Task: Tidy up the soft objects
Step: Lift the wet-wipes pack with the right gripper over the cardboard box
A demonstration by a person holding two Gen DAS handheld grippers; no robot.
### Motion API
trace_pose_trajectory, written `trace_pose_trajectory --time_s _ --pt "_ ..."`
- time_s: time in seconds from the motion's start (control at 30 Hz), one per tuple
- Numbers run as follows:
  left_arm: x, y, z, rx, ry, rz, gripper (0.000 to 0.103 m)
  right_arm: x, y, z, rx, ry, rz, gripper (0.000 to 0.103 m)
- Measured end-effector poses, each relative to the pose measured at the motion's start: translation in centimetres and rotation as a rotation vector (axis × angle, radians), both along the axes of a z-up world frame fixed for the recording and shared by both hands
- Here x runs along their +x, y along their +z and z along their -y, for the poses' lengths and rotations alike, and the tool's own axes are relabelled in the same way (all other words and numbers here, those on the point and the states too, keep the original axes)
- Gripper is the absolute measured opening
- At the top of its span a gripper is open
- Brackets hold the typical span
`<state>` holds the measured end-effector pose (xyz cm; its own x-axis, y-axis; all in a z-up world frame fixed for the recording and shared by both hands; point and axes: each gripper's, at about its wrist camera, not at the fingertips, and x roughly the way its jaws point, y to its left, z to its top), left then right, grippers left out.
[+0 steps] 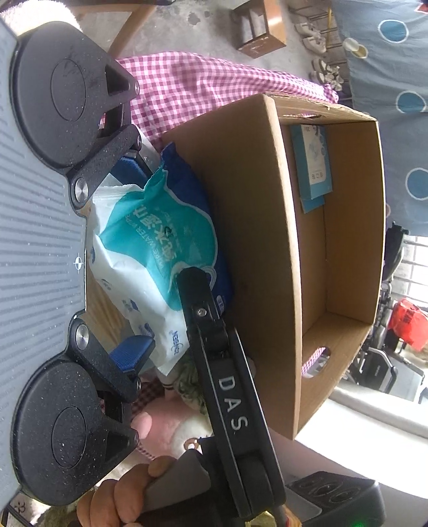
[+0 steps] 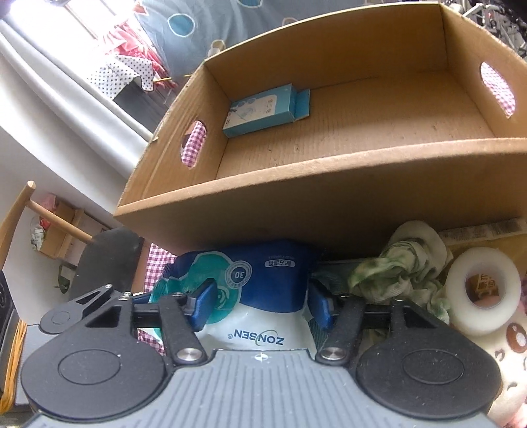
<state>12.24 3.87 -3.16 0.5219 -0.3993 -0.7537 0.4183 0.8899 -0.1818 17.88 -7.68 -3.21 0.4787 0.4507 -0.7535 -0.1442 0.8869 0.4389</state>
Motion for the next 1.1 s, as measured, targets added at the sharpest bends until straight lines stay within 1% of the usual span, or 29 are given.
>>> trace_pose_trajectory --time_s 0.23,0.4,0.57,0.73,0.87,1.0,1.1 --pt "-0.9 0.8 0.4 0.002 0.011 0.014 0.094 -0.9 0.9 0.3 0.030 0.000 0.031 0.059" --pt "-1.8 1.9 0.2 0.005 0.026 0.051 0.094 -1.9 2.2 0.3 0.046 0.005 0.072 0.059" --pt "-2.7 3.6 0.1 -0.009 0.045 0.095 0.094 -2.9 3.9 0.5 0.074 0.009 0.118 0.059" --pt "-3.3 6.0 -0.2 -0.011 0.067 0.177 0.094 -3.3 6.2 0.4 0.115 0.029 0.164 0.059" --pt "-3.2 8.2 -0.4 -0.018 0.082 0.248 0.094 -2.6 8.1 0.3 0.145 0.035 0.199 0.059" --pt "-1.8 10.1 -0.8 -0.043 0.083 0.283 0.094 -1.1 10.0 0.7 0.179 0.041 0.225 0.059" --pt "-0.6 11.1 -0.5 -0.039 0.074 0.309 0.094 0.9 11.0 1.2 0.189 0.047 0.227 0.059"
